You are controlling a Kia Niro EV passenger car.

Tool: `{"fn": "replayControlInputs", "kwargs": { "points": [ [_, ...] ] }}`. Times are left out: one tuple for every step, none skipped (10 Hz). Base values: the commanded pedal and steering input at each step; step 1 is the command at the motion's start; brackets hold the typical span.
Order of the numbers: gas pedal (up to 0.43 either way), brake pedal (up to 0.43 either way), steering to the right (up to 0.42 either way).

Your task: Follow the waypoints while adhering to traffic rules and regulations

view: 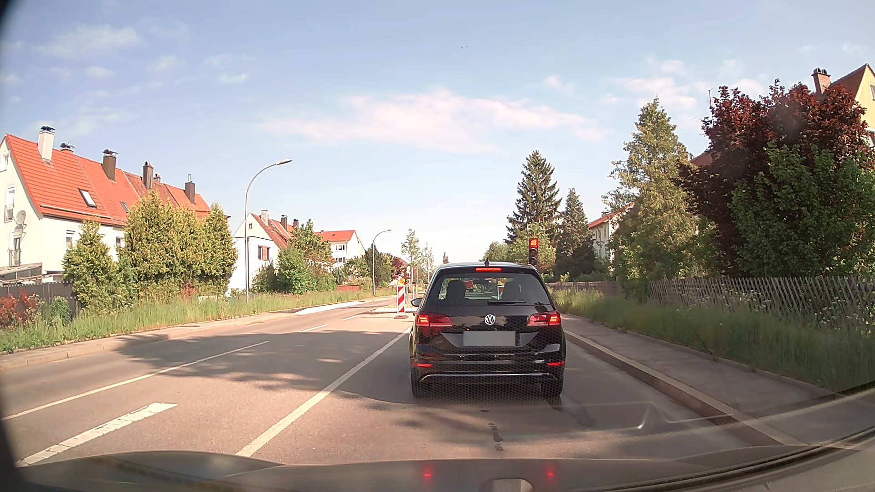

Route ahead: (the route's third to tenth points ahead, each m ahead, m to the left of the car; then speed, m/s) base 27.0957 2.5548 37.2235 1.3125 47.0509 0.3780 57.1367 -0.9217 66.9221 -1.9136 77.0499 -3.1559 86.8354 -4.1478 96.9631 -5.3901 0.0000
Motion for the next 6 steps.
{"fn": "replayControlInputs", "kwargs": {
  "points": [
    [0.0,0.25,-0.021],
    [0.0,0.25,-0.021],
    [0.0,0.25,-0.021],
    [0.0,0.25,-0.021],
    [0.0,0.25,-0.021],
    [0.0,0.244,-0.021]
  ]
}}
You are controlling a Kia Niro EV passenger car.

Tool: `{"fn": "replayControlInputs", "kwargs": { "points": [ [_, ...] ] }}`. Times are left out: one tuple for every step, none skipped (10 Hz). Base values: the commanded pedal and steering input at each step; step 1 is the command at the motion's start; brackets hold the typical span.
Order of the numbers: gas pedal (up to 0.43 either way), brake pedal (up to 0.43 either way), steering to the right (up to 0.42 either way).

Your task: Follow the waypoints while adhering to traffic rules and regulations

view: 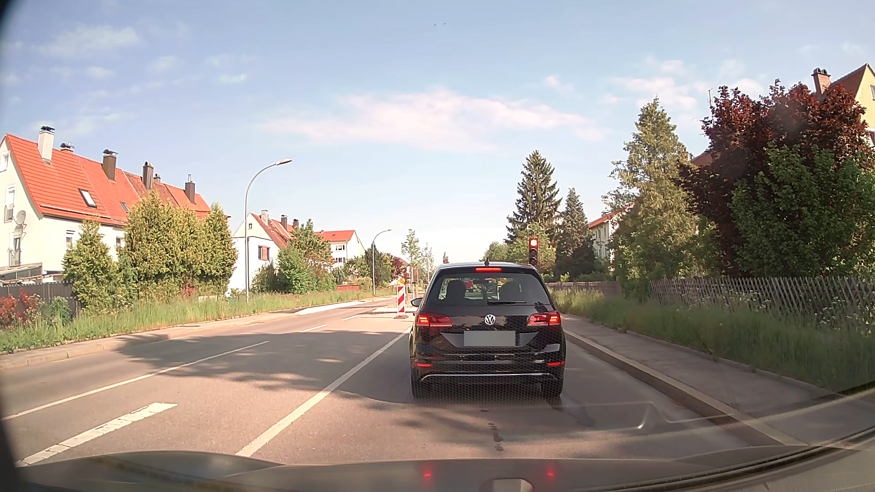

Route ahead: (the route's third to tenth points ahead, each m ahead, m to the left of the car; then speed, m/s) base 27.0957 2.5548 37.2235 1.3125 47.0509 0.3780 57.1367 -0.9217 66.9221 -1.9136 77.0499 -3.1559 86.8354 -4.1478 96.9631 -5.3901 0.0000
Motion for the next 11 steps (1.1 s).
{"fn": "replayControlInputs", "kwargs": {
  "points": [
    [0.0,0.25,-0.021],
    [0.0,0.25,-0.021],
    [0.0,0.25,-0.021],
    [0.0,0.25,-0.021],
    [0.0,0.244,-0.021],
    [0.0,0.244,-0.021],
    [0.0,0.25,-0.021],
    [0.0,0.25,-0.021],
    [0.0,0.25,-0.021],
    [0.0,0.25,-0.021],
    [0.0,0.244,-0.021]
  ]
}}
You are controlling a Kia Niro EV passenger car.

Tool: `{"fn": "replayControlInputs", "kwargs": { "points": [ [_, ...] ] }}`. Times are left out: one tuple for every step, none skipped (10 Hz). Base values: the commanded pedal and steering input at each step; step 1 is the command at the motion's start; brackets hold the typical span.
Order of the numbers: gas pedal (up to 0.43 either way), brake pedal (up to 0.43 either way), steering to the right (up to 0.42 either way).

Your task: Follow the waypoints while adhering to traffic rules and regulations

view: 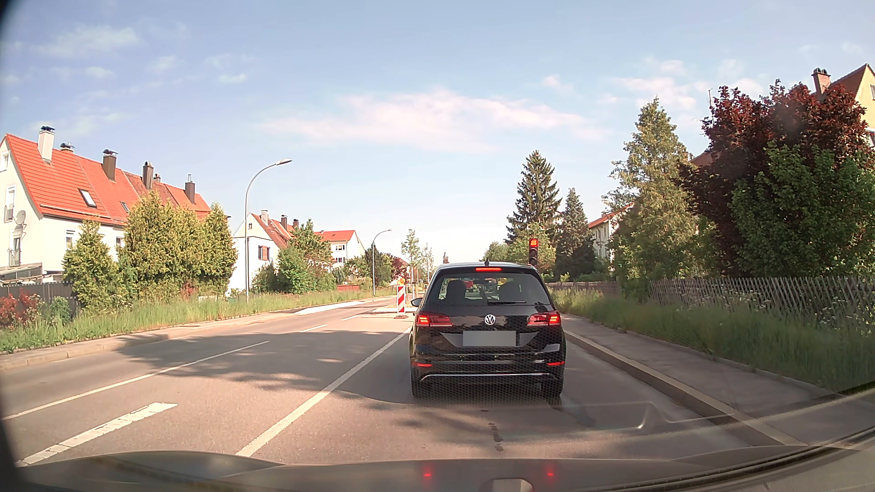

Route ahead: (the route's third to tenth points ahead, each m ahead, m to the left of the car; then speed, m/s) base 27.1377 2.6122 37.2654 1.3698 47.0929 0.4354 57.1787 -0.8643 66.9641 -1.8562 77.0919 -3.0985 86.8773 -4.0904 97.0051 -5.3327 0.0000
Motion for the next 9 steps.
{"fn": "replayControlInputs", "kwargs": {
  "points": [
    [0.0,0.25,-0.021],
    [0.0,0.25,-0.021],
    [0.0,0.25,-0.021],
    [0.0,0.25,-0.021],
    [0.0,0.25,-0.021],
    [0.0,0.25,-0.021],
    [0.0,0.25,-0.021],
    [0.0,0.25,-0.021],
    [0.0,0.25,-0.021]
  ]
}}
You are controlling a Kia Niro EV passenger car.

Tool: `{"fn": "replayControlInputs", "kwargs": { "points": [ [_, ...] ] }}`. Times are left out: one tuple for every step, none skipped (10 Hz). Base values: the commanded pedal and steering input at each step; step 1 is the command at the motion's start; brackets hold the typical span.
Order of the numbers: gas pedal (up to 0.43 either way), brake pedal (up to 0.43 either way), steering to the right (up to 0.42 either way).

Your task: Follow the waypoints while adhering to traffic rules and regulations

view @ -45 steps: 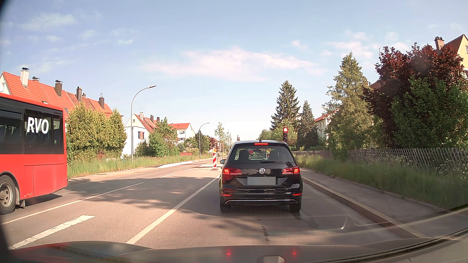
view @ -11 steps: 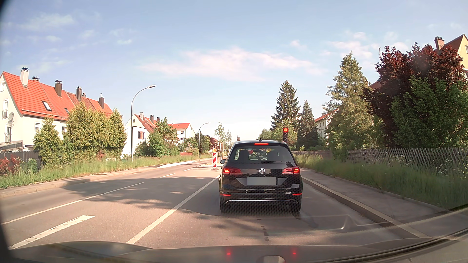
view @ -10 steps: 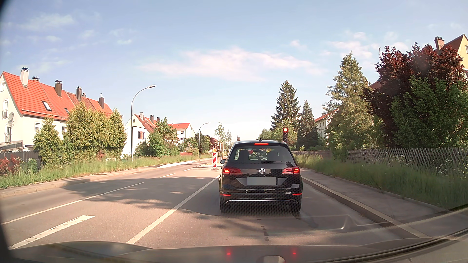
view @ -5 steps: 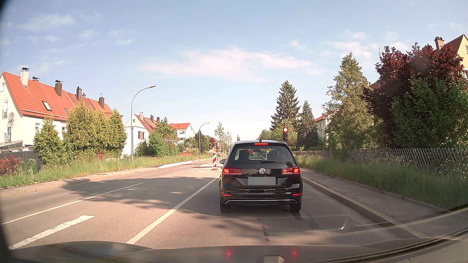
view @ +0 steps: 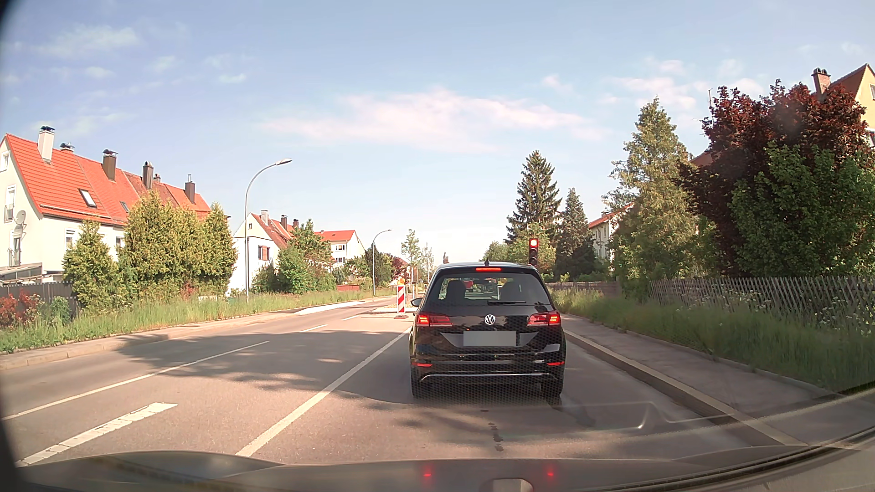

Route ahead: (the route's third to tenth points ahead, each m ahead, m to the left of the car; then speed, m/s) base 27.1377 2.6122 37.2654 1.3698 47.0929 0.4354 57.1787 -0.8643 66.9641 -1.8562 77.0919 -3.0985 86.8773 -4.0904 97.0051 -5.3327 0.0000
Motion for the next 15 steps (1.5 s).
{"fn": "replayControlInputs", "kwargs": {
  "points": [
    [0.0,0.25,-0.021],
    [0.0,0.25,-0.021],
    [0.0,0.25,-0.021],
    [0.0,0.244,-0.021],
    [0.0,0.25,-0.021],
    [0.0,0.244,-0.021],
    [0.0,0.25,-0.021],
    [0.0,0.25,-0.021],
    [0.0,0.244,-0.021],
    [0.0,0.25,-0.021],
    [0.0,0.25,-0.021],
    [0.0,0.25,-0.021],
    [0.0,0.25,-0.021],
    [0.0,0.25,-0.021],
    [0.0,0.25,-0.021]
  ]
}}
